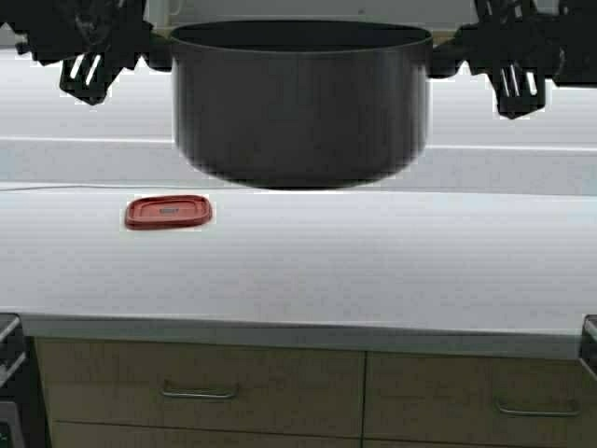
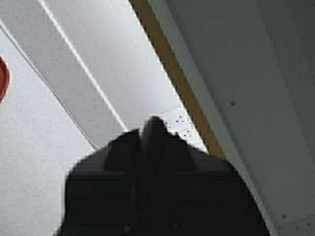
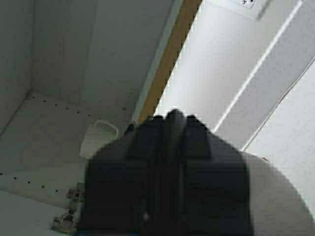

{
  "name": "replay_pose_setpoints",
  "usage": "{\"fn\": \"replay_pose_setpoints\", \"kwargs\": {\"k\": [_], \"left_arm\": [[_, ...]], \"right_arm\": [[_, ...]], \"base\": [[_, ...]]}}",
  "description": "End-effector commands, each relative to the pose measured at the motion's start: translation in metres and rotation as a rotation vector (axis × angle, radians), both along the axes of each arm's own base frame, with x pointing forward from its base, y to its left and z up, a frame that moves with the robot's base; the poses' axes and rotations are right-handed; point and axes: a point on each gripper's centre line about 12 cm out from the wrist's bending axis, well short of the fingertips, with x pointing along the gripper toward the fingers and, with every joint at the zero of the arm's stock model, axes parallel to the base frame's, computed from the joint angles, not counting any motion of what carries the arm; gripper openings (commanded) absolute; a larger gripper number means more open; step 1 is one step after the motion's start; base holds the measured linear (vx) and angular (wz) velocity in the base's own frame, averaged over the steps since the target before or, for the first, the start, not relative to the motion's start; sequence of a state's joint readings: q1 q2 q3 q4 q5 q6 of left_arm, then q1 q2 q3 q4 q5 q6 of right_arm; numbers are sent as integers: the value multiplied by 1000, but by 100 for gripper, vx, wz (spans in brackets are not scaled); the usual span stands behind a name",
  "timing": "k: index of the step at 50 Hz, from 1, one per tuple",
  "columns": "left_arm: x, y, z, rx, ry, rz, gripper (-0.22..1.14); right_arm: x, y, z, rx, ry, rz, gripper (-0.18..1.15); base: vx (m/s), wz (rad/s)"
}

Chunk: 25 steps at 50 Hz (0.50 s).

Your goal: Open the cabinet, put the pot inside, then close it

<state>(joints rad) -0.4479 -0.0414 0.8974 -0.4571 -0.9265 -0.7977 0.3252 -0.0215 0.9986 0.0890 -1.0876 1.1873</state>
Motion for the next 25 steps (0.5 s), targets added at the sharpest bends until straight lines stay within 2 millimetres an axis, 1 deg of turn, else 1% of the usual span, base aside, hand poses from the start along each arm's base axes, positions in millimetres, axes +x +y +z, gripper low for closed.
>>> {"fn": "replay_pose_setpoints", "kwargs": {"k": [1, 13, 25], "left_arm": [[-8, -50, 51, -70, -96, -133, 2], [-3, -67, 80, -55, -85, -162, 2], [1, -72, 116, -48, -106, -166, 2]], "right_arm": [[-10, 37, 47, 39, -99, 118, 7], [-12, 35, 80, 53, -97, 116, 7], [-9, 36, 121, 61, -95, 113, 7]], "base": [[1, 0], [1, 0], [1, 0]]}}
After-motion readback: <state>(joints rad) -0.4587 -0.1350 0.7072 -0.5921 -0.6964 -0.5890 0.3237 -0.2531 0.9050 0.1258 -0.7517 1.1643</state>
